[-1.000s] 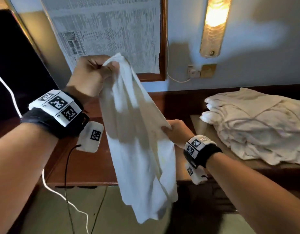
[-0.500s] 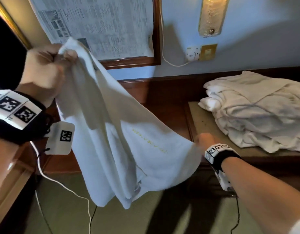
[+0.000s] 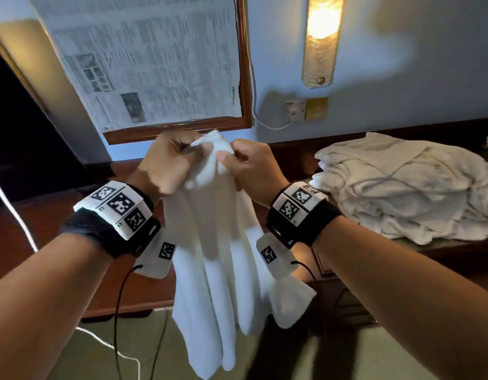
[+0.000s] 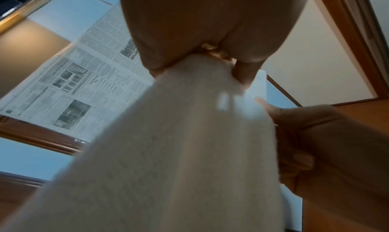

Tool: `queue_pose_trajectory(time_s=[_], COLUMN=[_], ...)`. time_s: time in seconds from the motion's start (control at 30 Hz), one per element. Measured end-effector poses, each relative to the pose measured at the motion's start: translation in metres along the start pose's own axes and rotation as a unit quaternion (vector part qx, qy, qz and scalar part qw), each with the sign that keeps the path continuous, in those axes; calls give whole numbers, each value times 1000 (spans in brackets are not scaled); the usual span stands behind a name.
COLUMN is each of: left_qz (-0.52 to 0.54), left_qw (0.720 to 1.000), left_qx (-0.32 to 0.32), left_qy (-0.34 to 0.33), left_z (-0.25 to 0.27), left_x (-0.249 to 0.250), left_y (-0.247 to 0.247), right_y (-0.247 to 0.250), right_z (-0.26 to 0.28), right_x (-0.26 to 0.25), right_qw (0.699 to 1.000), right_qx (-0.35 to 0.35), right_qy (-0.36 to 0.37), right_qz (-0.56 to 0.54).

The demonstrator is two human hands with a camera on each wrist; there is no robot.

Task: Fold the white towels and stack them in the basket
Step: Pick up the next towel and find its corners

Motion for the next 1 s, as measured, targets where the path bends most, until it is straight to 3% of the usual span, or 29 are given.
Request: queue_pose_trajectory(time_s=[0.1, 0.23, 0.37, 0.47, 0.6, 0.9, 0.97, 1.0], left_qz=[20, 81, 117, 102, 94, 72, 88, 93], left_qw=[1000, 995, 986, 983, 987, 989, 992, 994], left_qx=[5, 50, 105, 138, 112, 104, 70, 42], left_qy=[11, 40, 59, 66, 65, 81, 60, 44], left_z=[7, 12, 15, 19, 27, 15, 14, 14], left_x=[-7, -23, -45, -64, -73, -86, -75, -68], left_y=[14, 36, 68, 92, 97, 122, 110, 98], right_y=[-11, -51, -58, -31, 18, 126, 130, 124], right_z=[0, 31, 102, 163, 216, 284, 274, 258], right_x=[-12, 13, 114, 176, 218, 254, 252, 245], right_qw=[999, 987, 958, 928, 887, 730, 726, 741], right_qx=[-2, -107, -201, -190, -140, -65, -73, -77], right_qy=[-8, -63, -174, -261, -356, -532, -533, -514], right_qz=[-39, -104, 111, 187, 260, 424, 429, 426])
Point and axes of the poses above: each hand's wrist, its own z-axis away from the middle knuckle, its own y-axis out of the back of the hand, x = y × z, the point moved 7 cm from there along -z, towards the middle knuckle, and after that the axes turned 6 degrees about -z, right-handed, at the moved point
